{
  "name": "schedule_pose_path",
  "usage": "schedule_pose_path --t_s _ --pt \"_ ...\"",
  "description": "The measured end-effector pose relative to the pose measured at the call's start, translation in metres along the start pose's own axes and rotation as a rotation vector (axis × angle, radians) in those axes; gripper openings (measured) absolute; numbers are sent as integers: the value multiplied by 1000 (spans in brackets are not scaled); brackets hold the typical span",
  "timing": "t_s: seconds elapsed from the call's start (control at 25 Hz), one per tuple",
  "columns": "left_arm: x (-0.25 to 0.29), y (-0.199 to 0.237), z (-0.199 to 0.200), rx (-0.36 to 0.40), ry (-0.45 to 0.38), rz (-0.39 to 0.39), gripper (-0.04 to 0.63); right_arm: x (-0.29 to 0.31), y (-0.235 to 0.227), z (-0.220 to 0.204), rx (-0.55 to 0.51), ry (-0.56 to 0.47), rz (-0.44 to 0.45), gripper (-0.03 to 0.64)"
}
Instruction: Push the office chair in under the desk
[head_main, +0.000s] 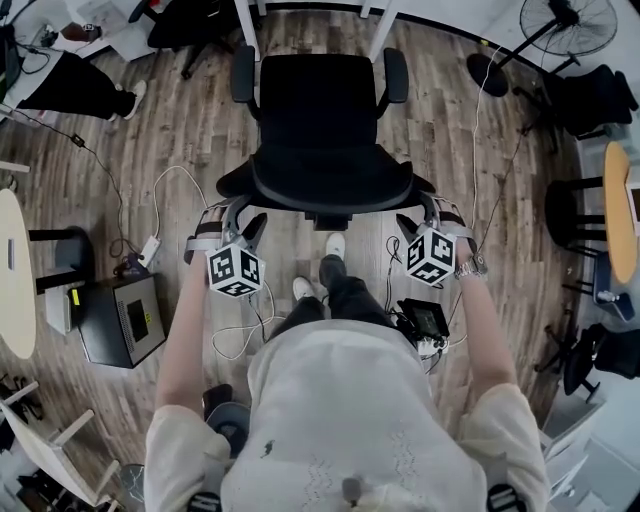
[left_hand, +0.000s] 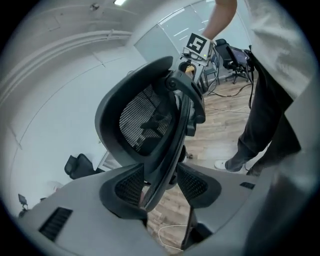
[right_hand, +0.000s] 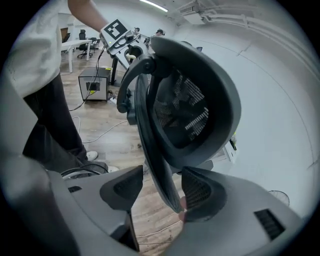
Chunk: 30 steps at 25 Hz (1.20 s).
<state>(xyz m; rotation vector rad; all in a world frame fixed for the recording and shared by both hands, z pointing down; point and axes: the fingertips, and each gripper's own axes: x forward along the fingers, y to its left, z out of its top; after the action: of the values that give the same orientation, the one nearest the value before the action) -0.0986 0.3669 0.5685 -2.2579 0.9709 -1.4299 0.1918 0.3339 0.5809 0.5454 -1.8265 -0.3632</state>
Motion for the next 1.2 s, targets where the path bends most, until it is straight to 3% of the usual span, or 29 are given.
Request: schedule_pose_path --t_s 0.32,0.48,0.68,0.88,1.0,1.08,1.2 --pt "40 3 -23 188 69 -93 227 42 0 -17 -114 70 47 253" --pt "58 -4 -31 224 91 -139 225 57 -5 -23 -147 84 29 254" --pt "75 -3 -29 247 104 -127 223 75 -8 -22 -199 61 34 227" --pt "87 -3 -36 323 133 -177 215 91 -6 -35 -282 116 66 212" --pt "94 -3 -40 362 141 -183 167 99 -7 -38 -330 139 82 209" --pt "97 -1 -39 381 127 -156 156 105 -9 -42 -339 134 62 199" --pt "102 0 -37 405 114 -123 137 114 -18 -46 -338 140 -45 154"
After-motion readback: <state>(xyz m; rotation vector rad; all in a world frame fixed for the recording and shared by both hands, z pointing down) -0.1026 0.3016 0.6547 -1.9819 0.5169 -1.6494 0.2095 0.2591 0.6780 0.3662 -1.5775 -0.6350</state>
